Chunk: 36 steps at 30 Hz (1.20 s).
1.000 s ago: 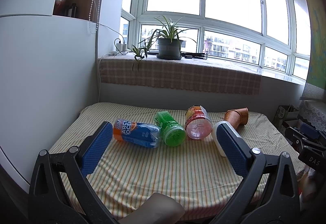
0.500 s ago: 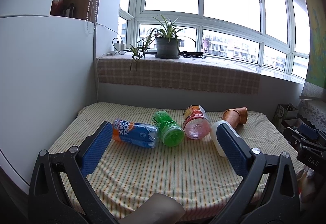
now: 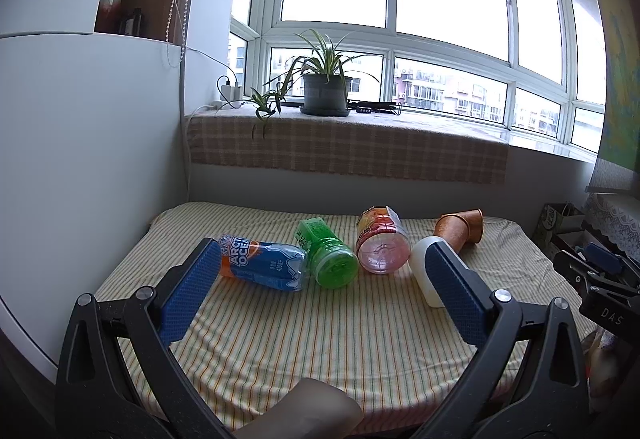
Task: Flip cup upright
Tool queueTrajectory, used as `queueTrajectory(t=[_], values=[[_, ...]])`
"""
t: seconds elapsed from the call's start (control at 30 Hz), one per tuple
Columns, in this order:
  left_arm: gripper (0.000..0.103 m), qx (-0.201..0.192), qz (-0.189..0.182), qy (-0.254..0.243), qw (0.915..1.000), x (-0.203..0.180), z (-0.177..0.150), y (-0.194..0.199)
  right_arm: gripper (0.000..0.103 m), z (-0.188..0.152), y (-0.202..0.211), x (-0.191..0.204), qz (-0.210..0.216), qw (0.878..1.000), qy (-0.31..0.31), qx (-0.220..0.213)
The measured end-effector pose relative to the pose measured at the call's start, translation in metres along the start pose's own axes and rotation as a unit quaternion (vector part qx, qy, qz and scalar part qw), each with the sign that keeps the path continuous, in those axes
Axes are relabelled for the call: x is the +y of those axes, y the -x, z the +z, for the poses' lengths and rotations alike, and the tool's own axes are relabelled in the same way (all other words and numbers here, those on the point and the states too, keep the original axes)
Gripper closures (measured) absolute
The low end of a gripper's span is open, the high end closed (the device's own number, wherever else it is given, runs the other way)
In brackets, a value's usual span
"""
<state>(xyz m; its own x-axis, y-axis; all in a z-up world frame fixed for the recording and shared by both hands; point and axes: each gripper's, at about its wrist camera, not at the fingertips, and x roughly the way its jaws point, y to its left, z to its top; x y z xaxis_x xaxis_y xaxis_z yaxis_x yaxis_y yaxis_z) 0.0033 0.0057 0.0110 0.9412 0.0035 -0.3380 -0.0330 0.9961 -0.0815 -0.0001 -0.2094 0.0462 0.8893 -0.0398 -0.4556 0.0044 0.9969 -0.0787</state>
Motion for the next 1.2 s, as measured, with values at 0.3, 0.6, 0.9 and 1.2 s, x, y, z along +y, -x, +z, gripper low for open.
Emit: queueTrajectory(t=[0.3,0.6,0.9,1.2], values=[[0.0,0.001,-0.001,0.0,1.0,-0.004,-0.001,-0.003,0.026,-0.002,-0.001,-0.001,0.001,1.0,-0.003,0.003],[0.0,0.002,-0.001,0.0,1.0,-0.005,-0.002,-0.004,0.026,-0.003,-0.005,-0.002,0.001,1.0,-0.008,0.009],[0.0,0.007,-0.001,0.002,1.0,-0.002,-0.008,-0.009,0.026,-0.001,-0.016,-0.005,0.002,1.0,-0.014,0.022],[0.0,0.016,0.007,0.005,0.9998,0.012,-0.015,-0.021,0.026,0.005,-0.051,-0.019,0.011,0.998,-0.042,0.05]])
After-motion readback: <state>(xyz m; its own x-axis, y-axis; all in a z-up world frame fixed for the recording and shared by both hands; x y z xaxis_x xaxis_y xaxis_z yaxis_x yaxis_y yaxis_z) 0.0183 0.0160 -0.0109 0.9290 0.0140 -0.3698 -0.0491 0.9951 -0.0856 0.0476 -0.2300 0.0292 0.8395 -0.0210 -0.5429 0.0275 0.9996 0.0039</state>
